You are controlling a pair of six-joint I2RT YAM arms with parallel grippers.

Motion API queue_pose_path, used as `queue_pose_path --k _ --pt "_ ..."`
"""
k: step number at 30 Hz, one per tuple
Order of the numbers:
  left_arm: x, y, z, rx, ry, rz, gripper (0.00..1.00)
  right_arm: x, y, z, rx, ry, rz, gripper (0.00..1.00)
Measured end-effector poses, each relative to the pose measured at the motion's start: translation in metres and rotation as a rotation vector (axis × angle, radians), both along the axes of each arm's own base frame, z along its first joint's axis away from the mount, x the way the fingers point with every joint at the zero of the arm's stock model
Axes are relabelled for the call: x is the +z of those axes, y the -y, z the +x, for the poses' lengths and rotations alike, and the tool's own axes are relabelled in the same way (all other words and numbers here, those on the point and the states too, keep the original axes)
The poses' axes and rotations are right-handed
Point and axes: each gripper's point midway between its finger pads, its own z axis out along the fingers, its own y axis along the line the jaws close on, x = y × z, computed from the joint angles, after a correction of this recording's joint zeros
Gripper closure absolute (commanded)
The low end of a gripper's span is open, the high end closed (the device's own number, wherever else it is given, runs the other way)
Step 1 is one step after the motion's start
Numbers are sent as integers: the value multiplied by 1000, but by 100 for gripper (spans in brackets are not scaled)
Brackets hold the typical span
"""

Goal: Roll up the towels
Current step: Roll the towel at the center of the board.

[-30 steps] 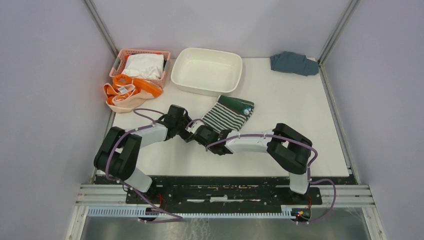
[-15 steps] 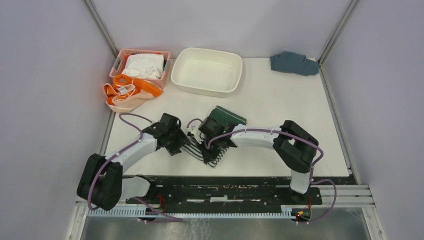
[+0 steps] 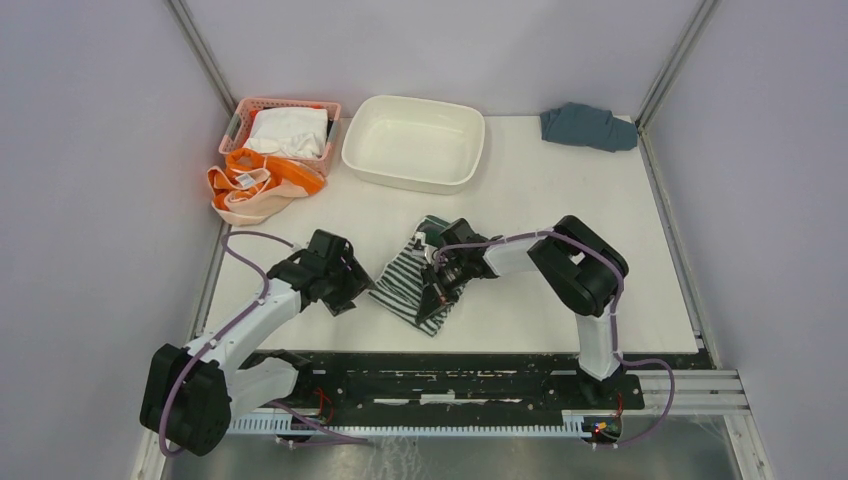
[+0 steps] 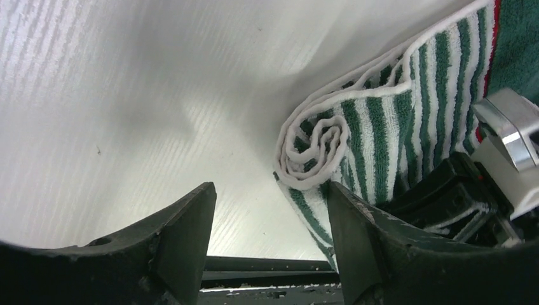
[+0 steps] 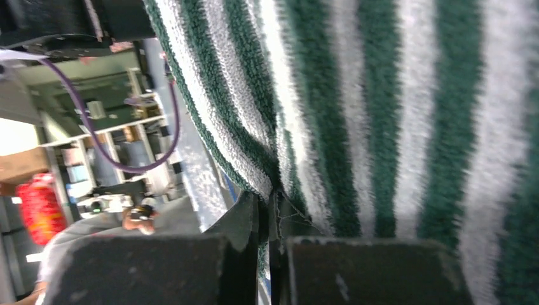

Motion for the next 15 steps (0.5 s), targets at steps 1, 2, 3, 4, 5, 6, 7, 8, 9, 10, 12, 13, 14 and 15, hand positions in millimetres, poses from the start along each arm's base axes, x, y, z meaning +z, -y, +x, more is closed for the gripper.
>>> queue_pose_path --k 1,2,3,4,5,6,7,8,9,10,12,13,14,15 --pt "0 1 0 -2 -2 -4 27 0 2 1 -14 -28 9 99" --pt "0 2 -1 -6 -4 -10 27 0 4 3 -28 -59 18 99" --pt "1 3 -1 -8 -3 -15 27 -1 6 5 -43 -86 24 99" --pt "1 4 -1 -11 -2 -22 27 -2 8 8 -56 -111 28 99" --pt "2 7 0 -17 -1 -34 27 -3 9 12 -71 -141 34 99" --pt "3 9 0 -21 2 -44 27 -4 11 14 -81 -161 36 99" --pt "5 11 1 -27 7 -56 27 -5 13 17 -93 -193 44 99" --pt "6 13 2 -31 12 -66 27 -6 14 19 -99 -217 52 99" --pt "7 15 3 -36 16 -77 27 -6 15 21 -101 -231 62 99" --pt "8 16 4 -37 20 -80 27 -5 16 24 -102 -240 76 99" --pt "11 18 5 -41 31 -91 26 -5 17 28 -106 -245 92 99" --pt "13 19 6 -43 42 -99 26 -4 17 30 -106 -250 100 100" --pt "17 21 8 -46 61 -111 25 -4 17 31 -106 -252 105 100" --pt "20 22 11 -49 83 -123 22 -4 17 33 -105 -253 111 99"
